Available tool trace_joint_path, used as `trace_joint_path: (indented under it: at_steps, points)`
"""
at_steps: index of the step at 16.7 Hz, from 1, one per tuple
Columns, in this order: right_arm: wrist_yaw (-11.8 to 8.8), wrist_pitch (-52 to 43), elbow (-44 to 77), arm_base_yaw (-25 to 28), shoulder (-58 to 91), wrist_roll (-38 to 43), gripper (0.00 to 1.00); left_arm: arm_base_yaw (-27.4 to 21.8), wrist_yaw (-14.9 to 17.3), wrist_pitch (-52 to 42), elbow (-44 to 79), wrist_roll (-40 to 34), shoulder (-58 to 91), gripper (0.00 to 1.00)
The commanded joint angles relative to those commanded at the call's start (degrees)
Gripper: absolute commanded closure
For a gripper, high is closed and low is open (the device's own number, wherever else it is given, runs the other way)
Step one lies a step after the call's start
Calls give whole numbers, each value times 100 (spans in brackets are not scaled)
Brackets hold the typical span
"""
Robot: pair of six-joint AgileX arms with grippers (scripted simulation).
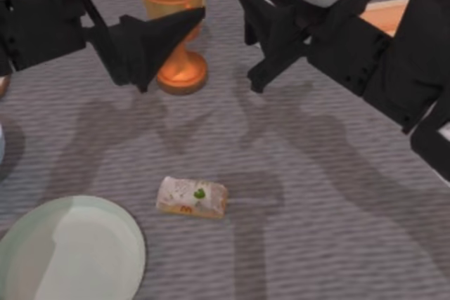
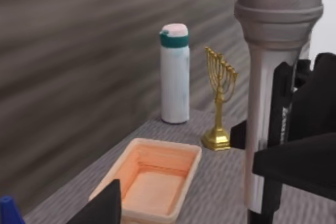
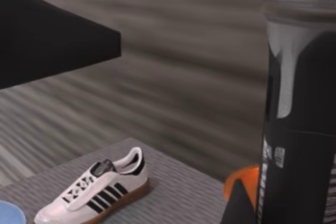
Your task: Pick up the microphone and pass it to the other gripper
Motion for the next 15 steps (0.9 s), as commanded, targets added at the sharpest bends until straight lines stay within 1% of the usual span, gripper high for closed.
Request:
trace_joint_path:
  at_steps: [4, 7, 9, 15]
  points:
    - [0, 0, 0, 0, 0, 0, 100, -9, 26, 15, 29, 4, 35, 0]
    - [0, 0, 0, 0, 0, 0, 100, -53, -37, 27, 83, 0, 105, 0]
    - [0, 0, 0, 0, 0, 0, 100, -262, -221, 99, 321, -8, 399, 0]
    - [0, 0, 0, 0, 0, 0, 100, -1108, -1049, 376, 1284, -49, 1601, 0]
